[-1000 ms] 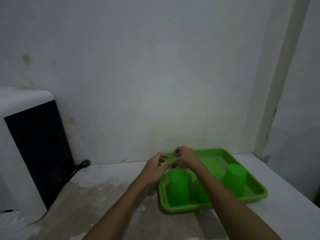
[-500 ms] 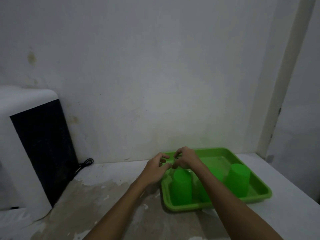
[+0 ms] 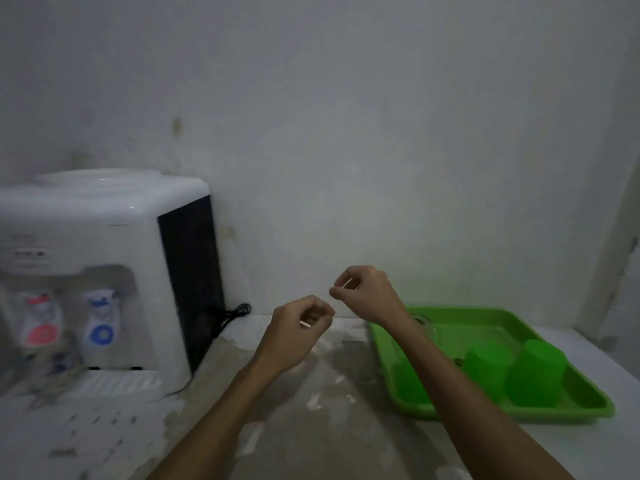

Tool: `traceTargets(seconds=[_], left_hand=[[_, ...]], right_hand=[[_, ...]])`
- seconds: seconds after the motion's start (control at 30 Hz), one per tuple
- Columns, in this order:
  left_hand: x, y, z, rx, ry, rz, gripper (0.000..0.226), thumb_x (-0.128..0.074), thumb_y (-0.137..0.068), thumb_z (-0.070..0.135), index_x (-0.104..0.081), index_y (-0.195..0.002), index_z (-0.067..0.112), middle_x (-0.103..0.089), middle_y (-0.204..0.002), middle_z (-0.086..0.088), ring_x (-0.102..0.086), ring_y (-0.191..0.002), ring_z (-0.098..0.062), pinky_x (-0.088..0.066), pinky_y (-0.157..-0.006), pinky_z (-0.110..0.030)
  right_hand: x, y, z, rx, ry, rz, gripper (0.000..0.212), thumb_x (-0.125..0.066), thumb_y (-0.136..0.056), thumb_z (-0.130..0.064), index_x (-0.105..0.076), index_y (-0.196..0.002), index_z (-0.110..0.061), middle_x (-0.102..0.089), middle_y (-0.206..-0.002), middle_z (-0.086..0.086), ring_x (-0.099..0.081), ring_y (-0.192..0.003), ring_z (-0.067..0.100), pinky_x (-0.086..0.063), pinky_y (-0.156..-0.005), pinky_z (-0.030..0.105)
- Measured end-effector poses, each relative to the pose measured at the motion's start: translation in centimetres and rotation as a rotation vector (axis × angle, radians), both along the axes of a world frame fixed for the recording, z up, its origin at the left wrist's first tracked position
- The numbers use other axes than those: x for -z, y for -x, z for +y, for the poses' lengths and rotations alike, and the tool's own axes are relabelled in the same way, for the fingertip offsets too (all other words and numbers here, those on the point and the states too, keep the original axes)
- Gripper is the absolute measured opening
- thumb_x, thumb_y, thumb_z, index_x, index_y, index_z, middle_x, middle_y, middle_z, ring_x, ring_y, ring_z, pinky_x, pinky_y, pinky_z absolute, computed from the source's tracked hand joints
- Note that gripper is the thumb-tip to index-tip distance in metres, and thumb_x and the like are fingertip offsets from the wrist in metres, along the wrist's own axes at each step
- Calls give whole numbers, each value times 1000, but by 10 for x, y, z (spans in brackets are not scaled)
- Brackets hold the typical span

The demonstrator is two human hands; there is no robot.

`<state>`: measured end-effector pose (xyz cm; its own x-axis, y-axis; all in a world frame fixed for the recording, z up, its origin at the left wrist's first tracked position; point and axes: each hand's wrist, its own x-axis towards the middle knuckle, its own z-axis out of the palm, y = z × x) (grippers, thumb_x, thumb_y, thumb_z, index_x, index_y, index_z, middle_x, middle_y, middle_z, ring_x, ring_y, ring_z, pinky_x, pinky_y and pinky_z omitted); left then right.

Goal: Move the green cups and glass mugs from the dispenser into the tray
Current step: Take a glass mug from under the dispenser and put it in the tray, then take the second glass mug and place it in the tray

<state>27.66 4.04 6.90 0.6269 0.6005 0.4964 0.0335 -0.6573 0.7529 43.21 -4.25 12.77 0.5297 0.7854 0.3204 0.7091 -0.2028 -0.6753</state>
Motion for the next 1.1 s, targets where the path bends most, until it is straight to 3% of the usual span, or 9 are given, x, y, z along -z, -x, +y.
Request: traceTargets(seconds=[0.17,0.33,0.43,0.5,0.67,0.77,0.87,0.97,1.1], left_hand=[[-1,89,26,-122,-21,-64,11,-71,-89,22,-73,-91,32,-74,-84,10,-70,-80,-13,-57,-69,-23],[8,200,56,-318,-53,-119,21,-74,-90,14,-71,-89,34,-71,-77,12,-67,-73,-8,-52,-64,-17],[15,250,69,-426,-26,-114,20,-73,-88,12,-70,-90,31,-61,-68,6,-59,-62,-9,-51,-59,-23],[22,281,75,-506,-38,-122,23,-73,-86,8,-68,-89,31,-54,-65,4,-51,-58,-6,-44,-56,-19],[34,321,94,-751,-66,-95,36,-80,-79,15,-55,-87,39,-47,-87,8,-50,-71,-4,-38,-60,-15],[43,328,106,-895,-42,-105,51,-84,-73,28,-45,-102,42,-37,-104,12,-48,-90,-1,-41,-70,-17],[49,329,121,-910,-22,-84,74,-89,-68,32,-39,-122,33,-32,-118,7,-44,-111,-14,-43,-85,-28],[49,324,135,-834,49,-56,90,-92,-68,33,-35,-137,27,-36,-131,3,-49,-115,-15,-48,-87,-32],[51,317,150,-816,120,-21,90,-90,-71,36,-34,-141,27,-44,-135,3,-58,-117,-22,-52,-87,-35]], right_hand=[[7,81,44,-205,-103,38,9,-74,-79,-30,-77,-79,-22,-69,-65,-7,-63,-59,6,-51,-59,28],[20,181,94,-450,-167,53,7,-74,-82,-24,-78,-79,-19,-75,-68,-3,-69,-64,7,-55,-62,23],[31,225,115,-558,-188,84,10,-74,-86,-19,-77,-81,-10,-74,-70,4,-70,-65,15,-60,-64,31],[40,252,127,-598,-178,117,10,-74,-86,-17,-76,-82,-8,-74,-72,8,-71,-66,19,-61,-66,35],[61,294,151,-611,-154,135,9,-75,-84,-15,-73,-75,-16,-72,-68,2,-60,-57,-3,-46,-58,9],[70,301,160,-552,-161,159,14,-71,-82,-16,-72,-68,-15,-70,-62,5,-62,-54,8,-56,-59,25],[73,301,166,-504,-171,206,13,-69,-81,-21,-73,-70,-15,-70,-64,10,-69,-63,26,-62,-67,43],[73,299,167,-495,-176,206,12,-69,-80,-24,-73,-70,-19,-70,-62,5,-70,-62,26,-62,-65,47],[71,299,166,-502,-171,210,12,-68,-80,-25,-73,-70,-23,-71,-62,0,-72,-59,21,-62,-63,46]])
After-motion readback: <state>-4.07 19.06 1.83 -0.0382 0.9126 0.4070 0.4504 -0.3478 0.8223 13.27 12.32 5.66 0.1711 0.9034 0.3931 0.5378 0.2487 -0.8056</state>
